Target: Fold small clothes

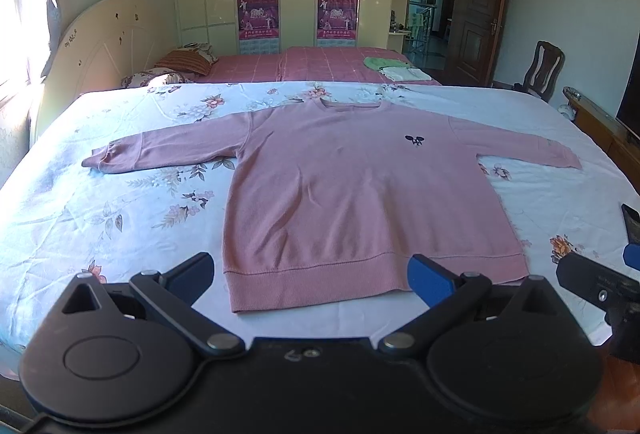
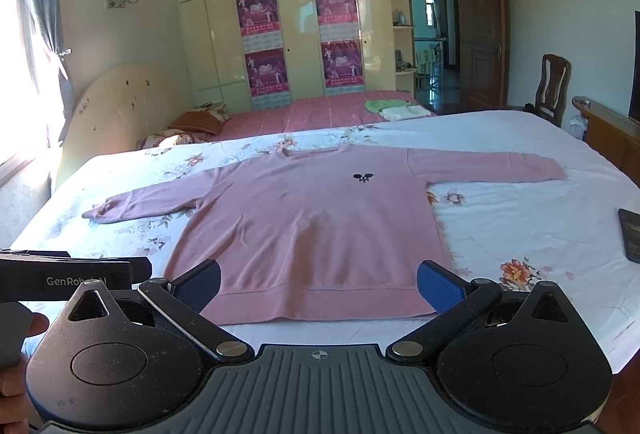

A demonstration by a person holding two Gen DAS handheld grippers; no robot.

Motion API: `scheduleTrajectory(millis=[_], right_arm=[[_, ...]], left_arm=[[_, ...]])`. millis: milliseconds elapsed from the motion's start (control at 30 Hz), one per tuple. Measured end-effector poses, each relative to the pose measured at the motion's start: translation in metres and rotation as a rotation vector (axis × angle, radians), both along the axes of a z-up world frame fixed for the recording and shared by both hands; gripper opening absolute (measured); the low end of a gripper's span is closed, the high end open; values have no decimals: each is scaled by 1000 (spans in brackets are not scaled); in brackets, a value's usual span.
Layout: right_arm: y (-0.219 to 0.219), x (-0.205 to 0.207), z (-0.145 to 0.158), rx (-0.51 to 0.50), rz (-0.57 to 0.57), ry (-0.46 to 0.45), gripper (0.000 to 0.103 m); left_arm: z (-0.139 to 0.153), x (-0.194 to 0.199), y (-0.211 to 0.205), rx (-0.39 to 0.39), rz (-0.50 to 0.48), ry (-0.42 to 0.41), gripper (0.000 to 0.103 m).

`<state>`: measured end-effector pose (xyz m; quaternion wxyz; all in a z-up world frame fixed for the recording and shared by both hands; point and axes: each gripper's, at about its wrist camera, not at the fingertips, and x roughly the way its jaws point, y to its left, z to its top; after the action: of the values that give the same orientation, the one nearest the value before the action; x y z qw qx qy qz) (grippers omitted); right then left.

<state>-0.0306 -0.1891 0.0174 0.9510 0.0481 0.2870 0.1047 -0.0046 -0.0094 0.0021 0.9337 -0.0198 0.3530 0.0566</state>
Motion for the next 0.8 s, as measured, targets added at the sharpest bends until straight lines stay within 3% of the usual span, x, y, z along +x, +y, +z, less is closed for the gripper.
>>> scheduleTrajectory(millis=[800], right_arm=[[-3,5,-3,11,-6,3,103]], left_arm=[[-2,0,-3,13,-3,-1,103]])
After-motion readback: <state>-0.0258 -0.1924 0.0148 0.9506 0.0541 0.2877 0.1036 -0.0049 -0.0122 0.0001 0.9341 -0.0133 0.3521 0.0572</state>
